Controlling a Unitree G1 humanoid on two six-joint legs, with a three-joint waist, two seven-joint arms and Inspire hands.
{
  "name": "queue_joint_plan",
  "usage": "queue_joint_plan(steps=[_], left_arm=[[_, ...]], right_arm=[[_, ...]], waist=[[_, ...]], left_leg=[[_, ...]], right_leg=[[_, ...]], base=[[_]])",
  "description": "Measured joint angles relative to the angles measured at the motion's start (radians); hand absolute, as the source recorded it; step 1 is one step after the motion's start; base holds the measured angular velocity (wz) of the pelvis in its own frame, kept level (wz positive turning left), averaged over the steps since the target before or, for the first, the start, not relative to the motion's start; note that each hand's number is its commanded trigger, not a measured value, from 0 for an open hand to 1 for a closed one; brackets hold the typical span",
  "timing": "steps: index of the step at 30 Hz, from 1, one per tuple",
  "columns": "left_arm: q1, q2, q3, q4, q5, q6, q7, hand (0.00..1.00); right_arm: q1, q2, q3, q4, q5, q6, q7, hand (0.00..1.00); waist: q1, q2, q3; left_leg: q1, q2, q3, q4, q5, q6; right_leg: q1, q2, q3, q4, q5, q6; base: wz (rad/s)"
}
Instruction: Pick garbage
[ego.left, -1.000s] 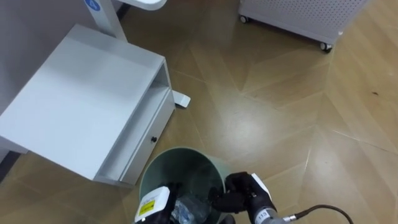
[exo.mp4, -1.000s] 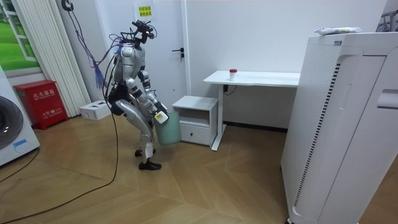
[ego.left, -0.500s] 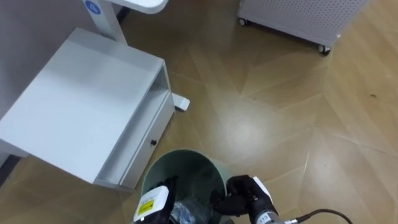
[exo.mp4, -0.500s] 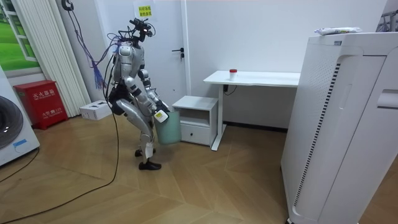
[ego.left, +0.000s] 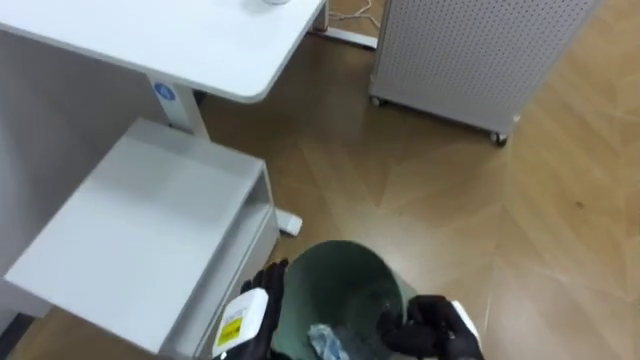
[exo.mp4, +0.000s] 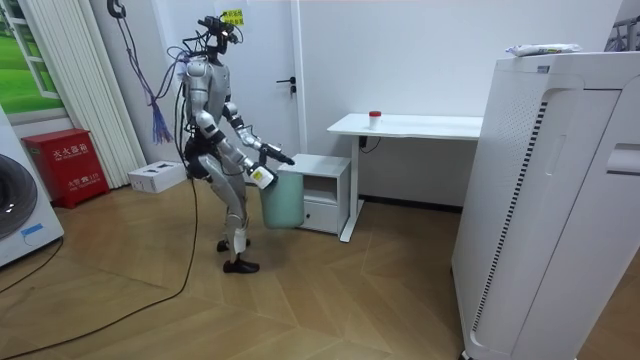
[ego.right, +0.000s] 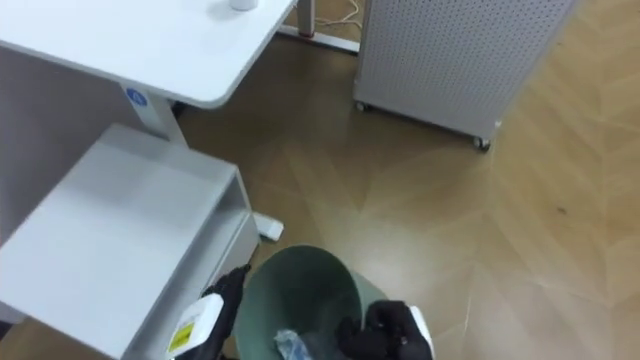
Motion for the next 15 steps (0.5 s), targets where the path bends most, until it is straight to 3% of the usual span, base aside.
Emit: queue_joint_plan(steps=[3,4,5,9,11,15], left_arm=[[0.06,0.03,0.02,-0.109,0.001,-0.027,0.0,0.0],[0.087,0.036,0.026,-0.141,0.0,-0.036,0.001,0.0],[0.108,0.047,0.03,-0.183,0.0,-0.038,0.002,0.0],[0.139,0.079,0.049,-0.315,0.0,-0.047,0.003,0.0],[0.175,0.084,0.1,-0.359,-0.002,-0.078,0.003,0.0],[0.254,0.093,0.157,-0.473,-0.01,-0.082,0.002,0.0]], right_arm=[[0.046,-0.017,-0.027,-0.033,0.0,-0.014,-0.015,1.0],[0.064,-0.028,-0.027,-0.037,-0.001,-0.021,-0.019,1.0],[0.075,-0.038,-0.029,-0.039,-0.002,-0.025,-0.021,1.0],[0.11,-0.062,-0.059,-0.098,-0.023,-0.032,-0.027,1.0],[0.15,-0.062,-0.072,-0.138,-0.021,-0.037,-0.025,1.0],[0.206,-0.061,-0.104,-0.191,-0.023,-0.042,-0.018,1.0]], waist=[[0.003,-0.005,-0.0133],[0.002,-0.002,-0.0288],[0.003,-0.002,-0.0355],[0.008,-0.002,-0.0402],[0.007,-0.002,-0.0407],[0.006,-0.002,-0.0416]], left_leg=[[0.09,-0.013,0.002,-0.075,0.02,-0.001],[0.128,-0.017,0.002,-0.112,0.029,-0.001],[0.165,-0.021,0.001,-0.148,0.041,-0.001],[0.242,-0.027,-0.001,-0.218,0.065,-0.002],[0.305,-0.025,0.001,-0.263,0.074,-0.004],[0.357,-0.025,0.003,-0.298,0.075,-0.006]], right_leg=[[0.082,0.0,-0.001,-0.054,0.006,0.009],[0.118,0.001,-0.003,-0.083,0.01,0.014],[0.154,0.002,-0.008,-0.114,0.017,0.017],[0.235,0.018,-0.01,-0.191,0.04,0.025],[0.296,0.027,-0.008,-0.229,0.05,0.027],[0.344,0.037,-0.002,-0.259,0.049,0.032]], base=[[0.03],[0.04],[0.03],[0.04],[-0.07],[-0.05]])
